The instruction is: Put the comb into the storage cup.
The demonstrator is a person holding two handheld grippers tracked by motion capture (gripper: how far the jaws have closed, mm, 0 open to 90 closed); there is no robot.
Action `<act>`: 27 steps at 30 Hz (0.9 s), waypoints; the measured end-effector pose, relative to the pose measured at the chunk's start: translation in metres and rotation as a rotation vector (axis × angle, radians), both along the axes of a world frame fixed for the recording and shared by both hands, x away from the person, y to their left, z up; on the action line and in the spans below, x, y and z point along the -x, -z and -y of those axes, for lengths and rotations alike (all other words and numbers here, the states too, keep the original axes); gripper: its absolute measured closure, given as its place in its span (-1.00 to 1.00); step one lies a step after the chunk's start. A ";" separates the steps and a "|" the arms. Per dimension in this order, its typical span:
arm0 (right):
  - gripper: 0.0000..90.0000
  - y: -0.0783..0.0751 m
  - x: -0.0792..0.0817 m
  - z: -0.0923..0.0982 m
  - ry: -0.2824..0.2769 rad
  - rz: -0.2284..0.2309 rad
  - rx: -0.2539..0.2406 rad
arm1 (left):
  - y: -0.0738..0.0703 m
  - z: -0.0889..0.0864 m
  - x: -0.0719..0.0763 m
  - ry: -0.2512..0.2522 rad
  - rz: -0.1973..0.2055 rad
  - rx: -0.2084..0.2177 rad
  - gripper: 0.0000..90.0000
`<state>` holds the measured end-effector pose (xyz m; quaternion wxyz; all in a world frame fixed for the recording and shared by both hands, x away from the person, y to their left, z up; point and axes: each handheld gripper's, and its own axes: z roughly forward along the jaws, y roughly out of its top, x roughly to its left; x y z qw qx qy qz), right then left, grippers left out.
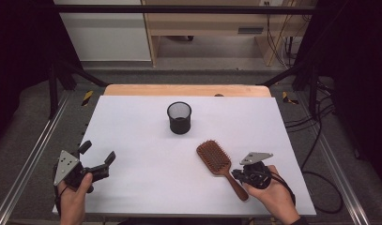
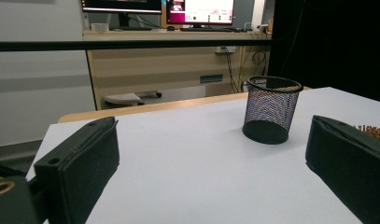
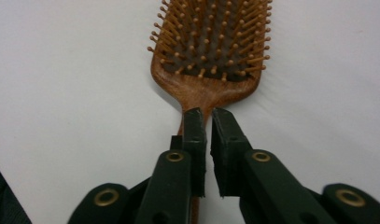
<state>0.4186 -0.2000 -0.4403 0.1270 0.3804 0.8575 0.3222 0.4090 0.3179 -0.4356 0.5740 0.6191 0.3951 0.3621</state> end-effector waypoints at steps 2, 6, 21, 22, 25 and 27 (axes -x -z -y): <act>0.69 -0.001 0.001 -0.002 -0.002 -0.003 -0.001 | 0.000 0.000 0.000 0.000 0.000 0.000 -0.93; 0.33 -0.001 -0.001 -0.005 0.006 0.017 -0.002 | 0.000 -0.001 0.000 -0.001 0.000 0.001 -0.93; -0.71 0.001 -0.003 -0.014 0.113 0.073 0.000 | 0.001 0.000 0.000 -0.006 -0.007 -0.001 -0.94; -0.74 0.001 -0.003 -0.015 0.114 0.065 0.002 | 0.001 0.000 0.000 -0.006 -0.007 0.000 -0.94; -0.79 0.005 -0.002 -0.017 0.112 0.026 0.010 | 0.001 0.000 0.000 -0.006 -0.008 -0.003 -0.94; -0.80 0.009 -0.002 -0.019 0.104 -0.026 0.013 | 0.001 0.000 0.000 -0.010 -0.009 0.000 -0.95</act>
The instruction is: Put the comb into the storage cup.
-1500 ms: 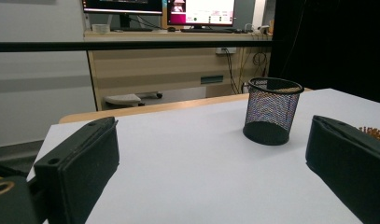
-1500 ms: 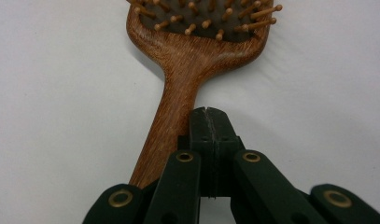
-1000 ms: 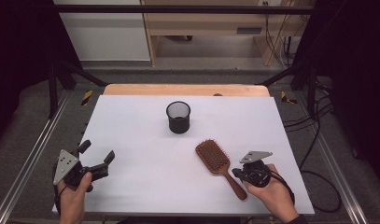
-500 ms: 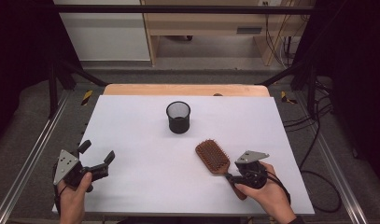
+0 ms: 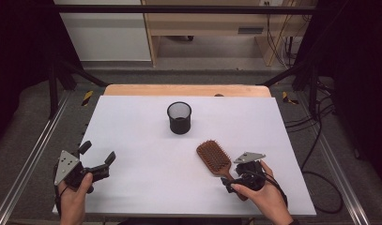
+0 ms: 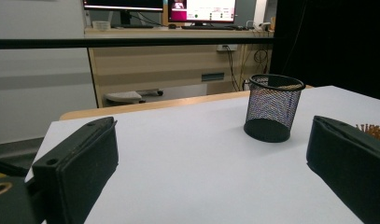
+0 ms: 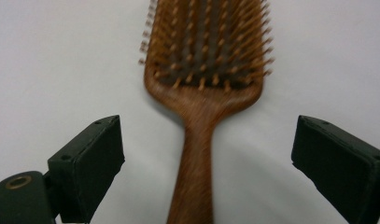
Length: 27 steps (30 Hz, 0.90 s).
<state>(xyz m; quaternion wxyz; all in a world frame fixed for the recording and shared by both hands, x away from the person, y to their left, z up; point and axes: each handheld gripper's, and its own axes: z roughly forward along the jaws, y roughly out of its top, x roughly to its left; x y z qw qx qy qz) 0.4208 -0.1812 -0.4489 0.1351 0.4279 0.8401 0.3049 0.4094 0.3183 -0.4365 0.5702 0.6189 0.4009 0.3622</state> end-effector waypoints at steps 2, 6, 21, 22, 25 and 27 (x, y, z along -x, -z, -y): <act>-0.80 0.003 0.001 -0.003 -0.011 -0.025 0.000 | 0.000 0.000 0.000 0.000 -0.002 0.002 -0.95; -0.82 0.009 0.001 -0.007 -0.018 -0.056 0.013 | 0.000 -0.001 0.000 0.000 -0.003 0.002 -0.95; -0.81 0.013 -0.008 -0.016 -0.013 -0.124 0.062 | 0.000 0.000 0.000 0.004 -0.002 -0.001 -0.95; -0.79 0.013 -0.009 -0.017 -0.014 -0.129 0.063 | 0.001 0.000 0.000 0.004 -0.003 -0.001 -0.95; -0.67 0.013 -0.012 -0.018 -0.012 -0.138 0.074 | 0.000 0.000 0.000 0.004 -0.002 -0.001 -0.95; -0.55 0.013 -0.015 -0.017 -0.020 -0.145 0.082 | 0.000 0.000 0.000 0.004 -0.002 -0.001 -0.95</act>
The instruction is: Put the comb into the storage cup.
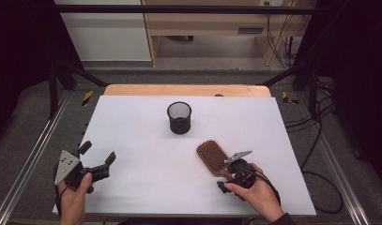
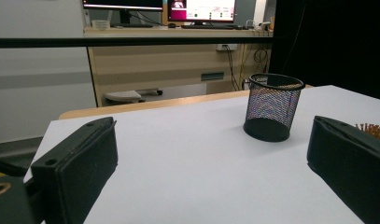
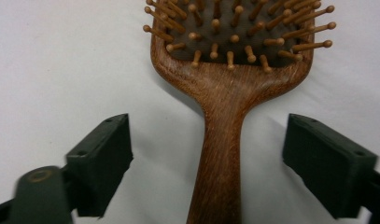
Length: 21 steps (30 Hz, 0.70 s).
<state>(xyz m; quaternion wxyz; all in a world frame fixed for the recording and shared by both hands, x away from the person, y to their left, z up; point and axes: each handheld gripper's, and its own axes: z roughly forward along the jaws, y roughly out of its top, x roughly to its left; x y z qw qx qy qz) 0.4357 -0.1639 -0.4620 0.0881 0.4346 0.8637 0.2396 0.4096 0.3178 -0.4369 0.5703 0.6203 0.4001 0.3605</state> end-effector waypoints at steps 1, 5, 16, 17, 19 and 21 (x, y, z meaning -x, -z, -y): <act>-0.49 0.000 -0.001 0.000 0.001 -0.005 0.002 | 0.000 0.000 0.000 0.000 0.000 0.000 -0.95; -0.23 -0.001 -0.003 0.001 -0.012 -0.007 0.016 | 0.000 0.000 0.000 0.000 0.000 0.000 -0.95; 0.35 -0.003 -0.006 0.004 -0.001 0.017 0.050 | -0.001 0.000 0.000 -0.003 0.007 0.001 -0.95; 0.40 -0.004 -0.006 0.003 -0.007 0.012 0.051 | -0.001 0.000 0.000 -0.005 0.005 -0.001 -0.95; 0.41 -0.005 -0.006 0.001 -0.005 0.004 0.065 | 0.000 0.000 0.000 -0.007 0.003 0.004 -0.95; 0.42 -0.005 -0.006 0.000 -0.007 -0.001 0.071 | 0.000 0.000 0.000 -0.006 0.003 0.005 -0.95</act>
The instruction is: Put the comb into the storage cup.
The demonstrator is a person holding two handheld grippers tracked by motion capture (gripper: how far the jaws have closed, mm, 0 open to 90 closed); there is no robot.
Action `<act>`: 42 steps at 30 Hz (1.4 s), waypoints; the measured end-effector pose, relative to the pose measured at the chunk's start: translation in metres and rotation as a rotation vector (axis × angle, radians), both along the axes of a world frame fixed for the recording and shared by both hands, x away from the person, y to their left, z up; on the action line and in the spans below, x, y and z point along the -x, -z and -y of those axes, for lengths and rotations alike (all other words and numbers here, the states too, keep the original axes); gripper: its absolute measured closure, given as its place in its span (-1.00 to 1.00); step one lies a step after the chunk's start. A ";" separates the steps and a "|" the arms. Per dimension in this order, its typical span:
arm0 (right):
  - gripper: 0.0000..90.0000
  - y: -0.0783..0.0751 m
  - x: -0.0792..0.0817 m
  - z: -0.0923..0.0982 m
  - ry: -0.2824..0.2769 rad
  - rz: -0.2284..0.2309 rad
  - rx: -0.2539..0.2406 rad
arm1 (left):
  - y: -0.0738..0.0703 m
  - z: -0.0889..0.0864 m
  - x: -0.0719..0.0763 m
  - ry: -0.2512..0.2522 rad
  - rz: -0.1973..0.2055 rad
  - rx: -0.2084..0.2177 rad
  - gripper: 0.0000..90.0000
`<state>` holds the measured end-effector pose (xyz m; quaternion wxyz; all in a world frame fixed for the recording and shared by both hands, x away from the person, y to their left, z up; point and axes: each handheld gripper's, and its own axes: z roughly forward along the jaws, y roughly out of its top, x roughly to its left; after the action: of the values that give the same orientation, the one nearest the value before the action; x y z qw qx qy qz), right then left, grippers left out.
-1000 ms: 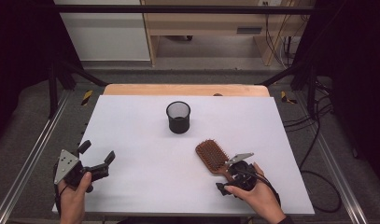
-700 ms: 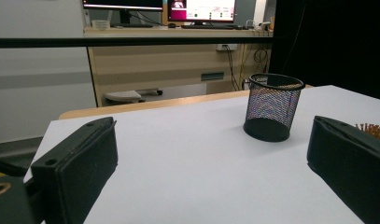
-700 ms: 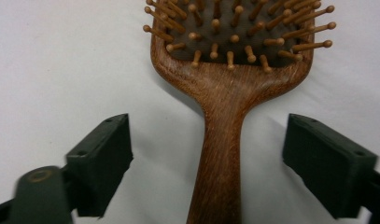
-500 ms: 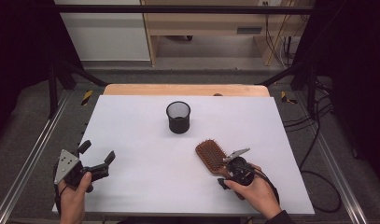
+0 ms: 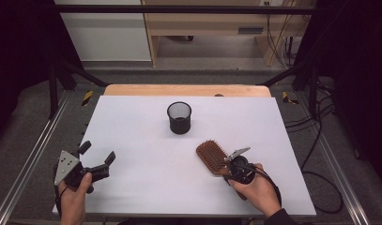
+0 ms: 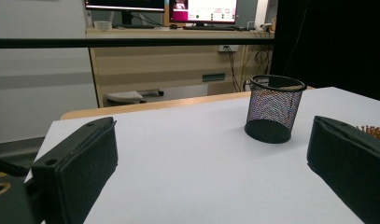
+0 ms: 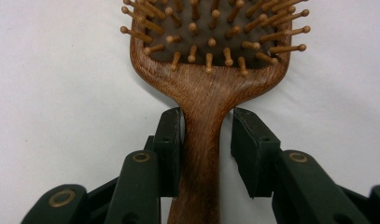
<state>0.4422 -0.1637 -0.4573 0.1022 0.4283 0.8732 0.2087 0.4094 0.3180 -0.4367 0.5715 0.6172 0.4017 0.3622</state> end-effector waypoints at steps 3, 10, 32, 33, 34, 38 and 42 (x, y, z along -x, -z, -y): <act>0.41 0.000 -0.001 0.000 -0.010 -0.009 0.008 | 0.000 0.001 0.000 0.004 -0.001 -0.003 -0.95; 0.61 -0.002 -0.007 0.000 -0.008 -0.041 0.014 | 0.000 0.005 0.000 0.011 0.000 -0.005 -0.95; 0.61 -0.018 -0.020 0.019 -0.031 0.209 -0.231 | -0.007 0.014 0.004 0.051 -0.006 -0.002 -0.95; 0.61 -0.019 -0.020 0.020 -0.036 0.222 -0.247 | -0.008 0.016 0.005 0.061 -0.006 -0.002 -0.94; 0.61 -0.020 -0.020 0.019 -0.036 0.241 -0.266 | -0.010 0.019 0.006 0.074 -0.005 -0.005 -0.95; 0.61 -0.024 -0.020 0.019 -0.028 0.292 -0.318 | -0.017 0.028 0.008 0.103 -0.001 0.003 -0.95; 0.61 -0.028 -0.022 0.018 -0.039 0.330 -0.342 | -0.029 0.040 0.007 0.143 0.000 0.003 -0.95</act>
<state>0.4637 -0.1818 -0.4294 0.1654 0.3827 0.8046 0.4228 0.4023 0.2785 -0.4076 0.5967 0.6435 0.3571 0.3197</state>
